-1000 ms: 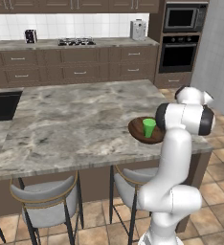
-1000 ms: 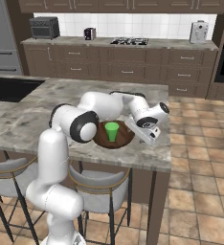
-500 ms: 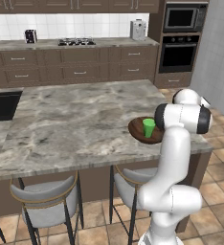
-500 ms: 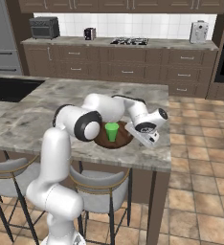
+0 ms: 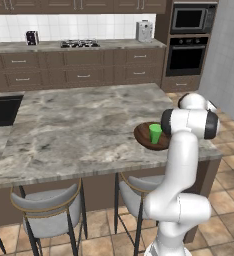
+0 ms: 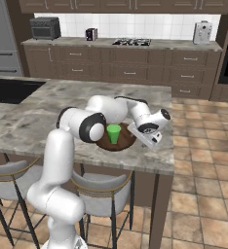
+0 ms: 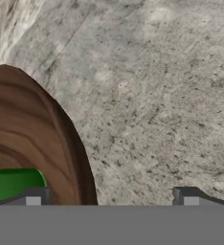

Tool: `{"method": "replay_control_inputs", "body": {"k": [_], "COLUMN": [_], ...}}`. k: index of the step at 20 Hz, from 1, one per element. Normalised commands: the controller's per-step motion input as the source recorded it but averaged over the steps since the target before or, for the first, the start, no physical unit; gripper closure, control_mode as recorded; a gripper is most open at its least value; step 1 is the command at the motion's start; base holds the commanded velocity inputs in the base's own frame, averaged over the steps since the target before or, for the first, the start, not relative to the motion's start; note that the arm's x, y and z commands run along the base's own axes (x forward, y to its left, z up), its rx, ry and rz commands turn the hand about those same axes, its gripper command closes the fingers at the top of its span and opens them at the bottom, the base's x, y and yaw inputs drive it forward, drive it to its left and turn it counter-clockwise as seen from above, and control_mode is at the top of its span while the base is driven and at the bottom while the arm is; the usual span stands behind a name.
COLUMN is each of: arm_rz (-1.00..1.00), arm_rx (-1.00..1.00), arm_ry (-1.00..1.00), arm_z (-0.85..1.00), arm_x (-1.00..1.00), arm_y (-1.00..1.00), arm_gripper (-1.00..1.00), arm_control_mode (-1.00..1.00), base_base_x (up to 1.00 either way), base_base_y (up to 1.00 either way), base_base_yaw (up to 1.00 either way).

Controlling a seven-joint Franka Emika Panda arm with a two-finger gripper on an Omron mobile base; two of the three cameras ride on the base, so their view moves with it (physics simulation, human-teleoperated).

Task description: Place the cup inside the bowl on the dining table and move the bowl to any counter.

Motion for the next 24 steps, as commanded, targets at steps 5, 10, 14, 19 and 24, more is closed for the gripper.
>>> {"method": "replay_control_inputs", "body": {"k": [5,10,14,19,24], "arm_rz": [0.00,0.00,0.00,0.00,0.00], "arm_rx": [0.00,0.00,0.00,0.00,0.00], "arm_ry": [0.00,0.00,0.00,0.00,0.00], "arm_z": [-0.04,-0.07,-0.17,-0.16,-0.04], "arm_x": [0.07,0.01,0.00,0.00,0.00], "arm_y": [0.00,0.00,0.02,0.07,0.11], "arm_gripper": [-1.00,-1.00,-1.00,-1.00,-1.00], "arm_control_mode": [-1.00,-1.00,-1.00,-1.00,-1.00], "base_base_x": [0.00,0.00,0.00,0.00,0.00], "base_base_y": [0.00,0.00,0.00,0.00,0.00], "base_base_yaw": [0.00,0.00,0.00,0.00,0.00]}}
